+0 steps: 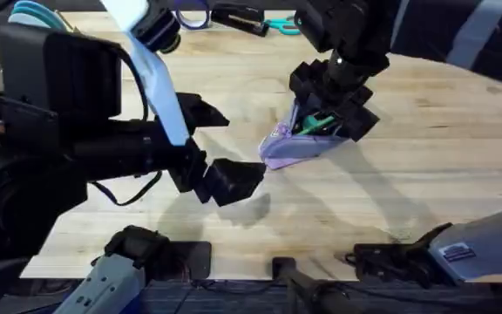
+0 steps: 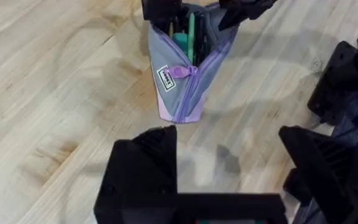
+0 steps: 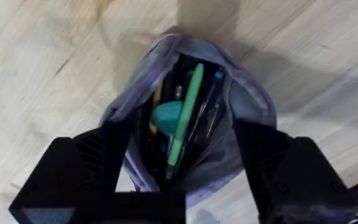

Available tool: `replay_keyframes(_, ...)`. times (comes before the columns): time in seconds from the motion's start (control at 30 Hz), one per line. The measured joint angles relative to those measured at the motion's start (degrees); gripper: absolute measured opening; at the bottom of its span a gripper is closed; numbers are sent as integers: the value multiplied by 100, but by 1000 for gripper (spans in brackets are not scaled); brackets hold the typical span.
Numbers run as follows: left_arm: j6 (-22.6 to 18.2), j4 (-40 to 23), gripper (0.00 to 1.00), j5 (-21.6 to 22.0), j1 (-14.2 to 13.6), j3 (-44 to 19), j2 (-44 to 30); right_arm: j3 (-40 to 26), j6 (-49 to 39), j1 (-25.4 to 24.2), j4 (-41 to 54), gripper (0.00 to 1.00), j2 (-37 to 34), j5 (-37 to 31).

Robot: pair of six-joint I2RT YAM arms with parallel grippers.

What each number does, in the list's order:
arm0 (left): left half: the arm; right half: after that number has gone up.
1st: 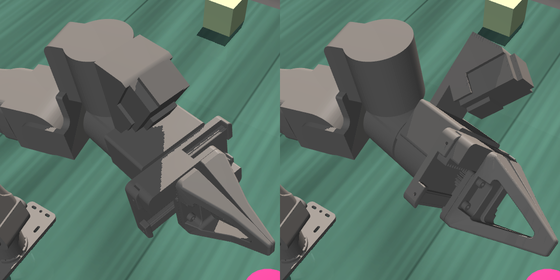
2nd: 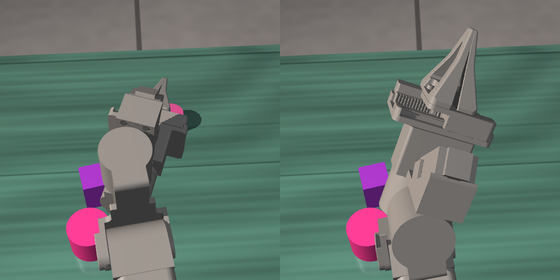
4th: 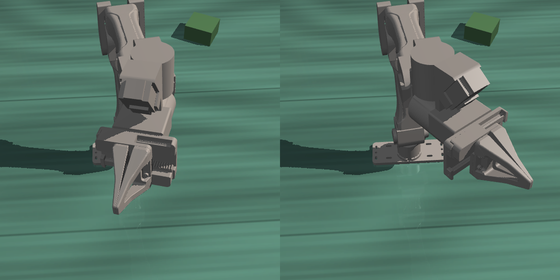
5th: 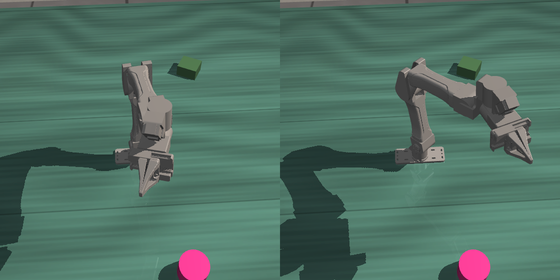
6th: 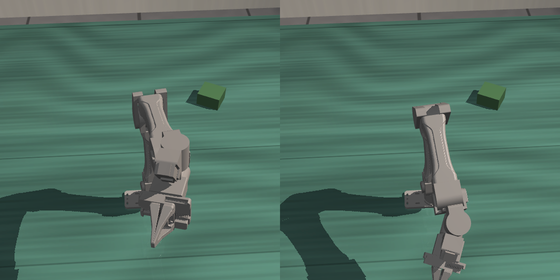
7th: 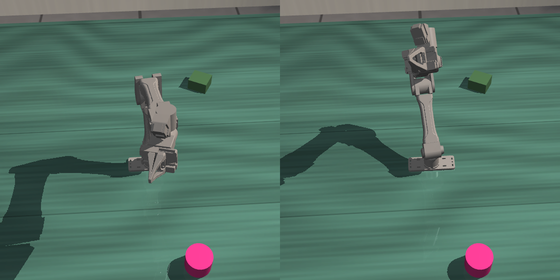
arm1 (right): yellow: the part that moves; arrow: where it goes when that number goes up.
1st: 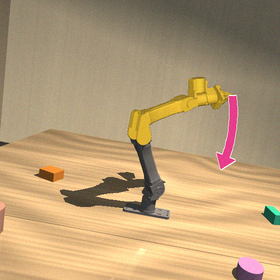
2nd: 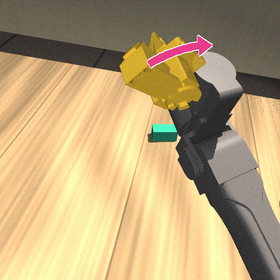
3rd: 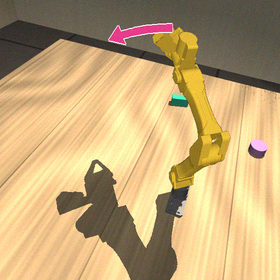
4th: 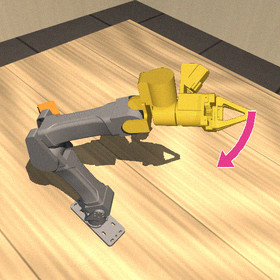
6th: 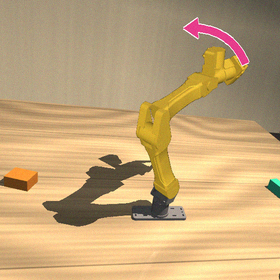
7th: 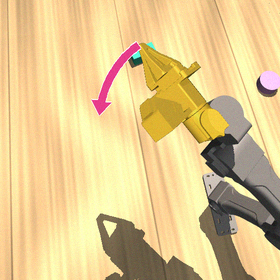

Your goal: Unzip the bag, pick up the pens from the table one at a time and place them inside, then zip the bag closed.

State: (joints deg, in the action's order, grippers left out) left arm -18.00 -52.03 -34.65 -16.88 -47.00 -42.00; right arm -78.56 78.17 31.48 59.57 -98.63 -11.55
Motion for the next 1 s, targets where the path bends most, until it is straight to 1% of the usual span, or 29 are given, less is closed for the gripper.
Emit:
replay_keyframes(0.1, 0, 0, 993, 0, 0, 0, 0, 0, -116, 0, -9, 993, 62, 0)
replay_keyframes(0.2, 0, 0, 992, 0, 0, 0, 0, 0, -407, -2, -17, 994, 298, 0)
replay_keyframes(0.37, 1, 0, 993, 0, 0, 0, 0, 0, -1261, -4, 4, 994, 779, -2)
replay_keyframes(0.7, 0, -32, 993, 0, 0, 0, 0, 0, -3109, -4, 28, 995, 1442, -2)
replay_keyframes(0.87, 0, -133, 993, 0, 0, 0, 0, 0, -3742, -4, 33, 996, 1775, -2)
replay_keyframes(1.0, -47, -115, 993, 46, 0, 0, 0, 0, -4066, -4, 42, 994, 1919, -2)
